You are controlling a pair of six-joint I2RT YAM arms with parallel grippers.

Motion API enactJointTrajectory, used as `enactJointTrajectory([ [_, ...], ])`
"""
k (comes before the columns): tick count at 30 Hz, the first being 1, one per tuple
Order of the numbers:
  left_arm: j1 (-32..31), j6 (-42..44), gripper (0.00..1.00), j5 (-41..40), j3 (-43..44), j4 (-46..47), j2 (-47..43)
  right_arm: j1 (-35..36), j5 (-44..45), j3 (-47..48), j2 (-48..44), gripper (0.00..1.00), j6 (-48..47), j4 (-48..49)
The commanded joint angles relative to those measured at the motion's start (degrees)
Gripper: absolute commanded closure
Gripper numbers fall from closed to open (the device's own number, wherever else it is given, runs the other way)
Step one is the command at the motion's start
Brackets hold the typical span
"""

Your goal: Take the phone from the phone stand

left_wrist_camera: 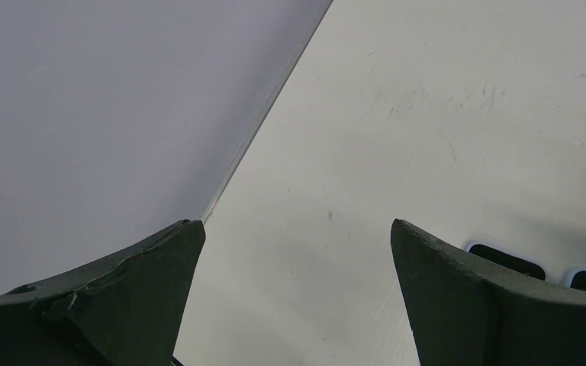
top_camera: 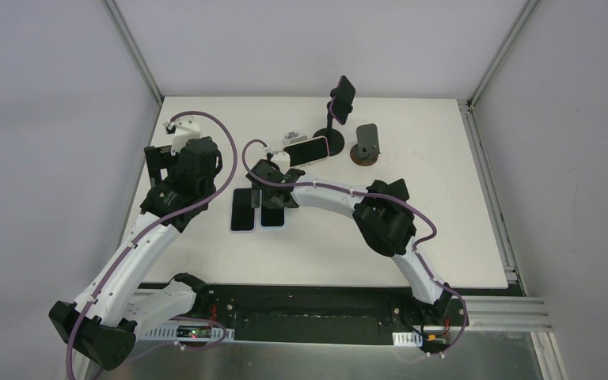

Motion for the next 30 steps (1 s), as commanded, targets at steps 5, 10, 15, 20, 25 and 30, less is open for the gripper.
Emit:
enactJointTrajectory([
  [5,0.86,-0.76,0.0,0.32,0.07,1.22,-0.5,0.94,-2.74,-2.16,1.99,0.11,1.83,-5.46],
  [10,0.95,-0.88,0.0,0.44,0.08,1.22,-0.41,0.87,-2.61,-3.59,-1.27,0.11,0.18,-5.37],
  [15,1.04,-0.86,0.0,0.45,0.15,1.1,-0.09,0.55,-1.66,-5.09,-5.0,0.11,-0.82,-6.02],
  [20,1.22,-0.78,0.0,0.37,0.13,1.22,-0.05,0.16,-3.35,-7.53,-9.72,0.1,-2.11,-5.37],
  [25,1.3,-0.68,0.0,0.47,0.29,1.22,0.27,0.03,-3.63,-10.05,-14.25,0.1,-3.12,-5.84],
  [30,1.48,-0.63,0.0,0.91,0.22,1.14,0.39,-0.52,-2.09,-9.39,-17.22,0.08,-4.19,-12.48],
])
